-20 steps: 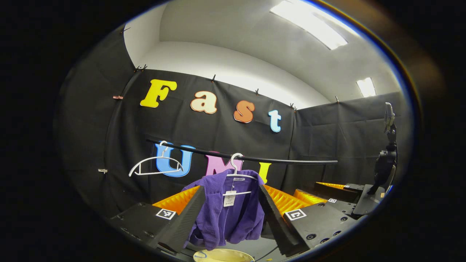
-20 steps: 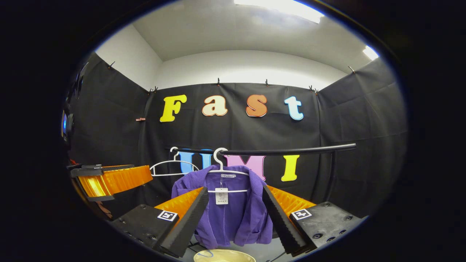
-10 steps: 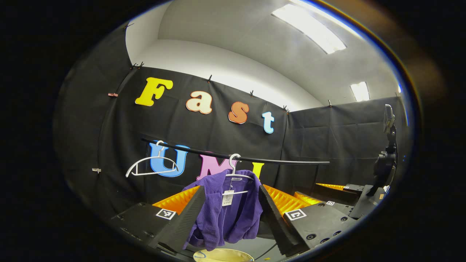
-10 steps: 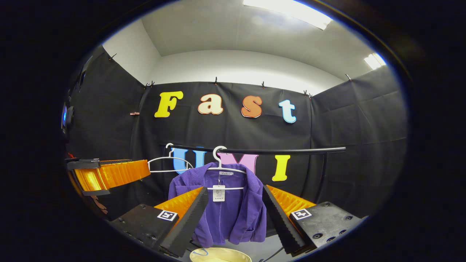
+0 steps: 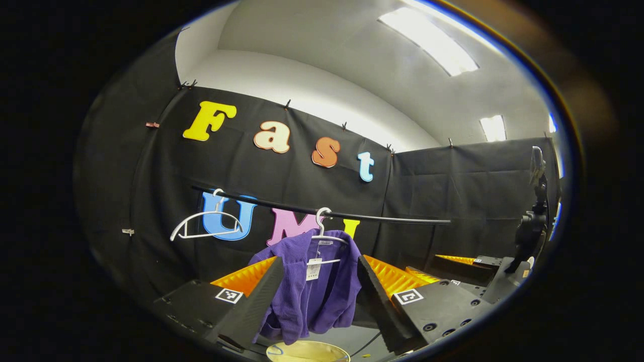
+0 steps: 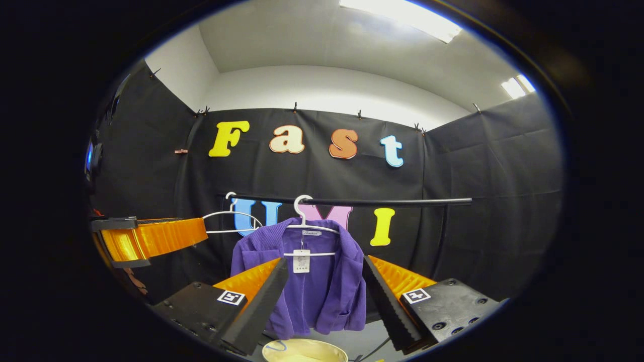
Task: Grasp the clothes on the hanger with both hands and then place them into the laundry hamper below.
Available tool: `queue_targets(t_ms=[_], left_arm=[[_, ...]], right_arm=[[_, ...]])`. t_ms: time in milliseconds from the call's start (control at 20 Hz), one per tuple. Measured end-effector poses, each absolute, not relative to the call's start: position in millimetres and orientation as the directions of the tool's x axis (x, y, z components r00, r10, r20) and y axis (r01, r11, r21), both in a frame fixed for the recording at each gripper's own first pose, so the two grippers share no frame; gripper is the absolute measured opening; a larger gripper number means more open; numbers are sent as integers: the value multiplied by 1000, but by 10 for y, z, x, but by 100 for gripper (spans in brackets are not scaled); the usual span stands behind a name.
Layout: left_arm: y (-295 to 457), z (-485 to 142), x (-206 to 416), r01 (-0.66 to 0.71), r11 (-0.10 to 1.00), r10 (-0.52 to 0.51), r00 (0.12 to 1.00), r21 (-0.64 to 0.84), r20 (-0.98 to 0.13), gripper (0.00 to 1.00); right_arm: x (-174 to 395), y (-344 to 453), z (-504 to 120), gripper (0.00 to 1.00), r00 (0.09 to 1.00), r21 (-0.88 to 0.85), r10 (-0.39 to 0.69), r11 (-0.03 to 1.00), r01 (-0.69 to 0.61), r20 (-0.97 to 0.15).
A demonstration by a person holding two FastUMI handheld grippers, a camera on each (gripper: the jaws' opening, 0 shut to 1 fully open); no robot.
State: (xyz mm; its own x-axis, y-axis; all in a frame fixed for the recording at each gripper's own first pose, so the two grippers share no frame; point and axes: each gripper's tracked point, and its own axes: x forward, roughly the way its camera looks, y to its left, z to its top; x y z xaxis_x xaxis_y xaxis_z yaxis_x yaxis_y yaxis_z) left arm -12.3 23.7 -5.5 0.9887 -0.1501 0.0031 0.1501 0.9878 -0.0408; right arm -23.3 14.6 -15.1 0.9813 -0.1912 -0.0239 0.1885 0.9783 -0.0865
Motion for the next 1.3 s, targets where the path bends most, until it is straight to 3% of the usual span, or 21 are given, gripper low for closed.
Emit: queue_targets(t_ms=[400,850,1300], left_arm=[[108,-526,397,118,992,-118,993,-34,5,93],[362,-1277,1470,-126,991,125,992,-45,-23,93],[782,-1630,1944,-350,937,350,937,-6,-21,93]], right_arm=[[378,-342,-649,97,980,-114,-189,977,181,-61],[1508,-977,-1516,98,987,-65,-80,995,72,-138],[2211,-1083,-2097,98,980,31,32,999,-27,-198]])
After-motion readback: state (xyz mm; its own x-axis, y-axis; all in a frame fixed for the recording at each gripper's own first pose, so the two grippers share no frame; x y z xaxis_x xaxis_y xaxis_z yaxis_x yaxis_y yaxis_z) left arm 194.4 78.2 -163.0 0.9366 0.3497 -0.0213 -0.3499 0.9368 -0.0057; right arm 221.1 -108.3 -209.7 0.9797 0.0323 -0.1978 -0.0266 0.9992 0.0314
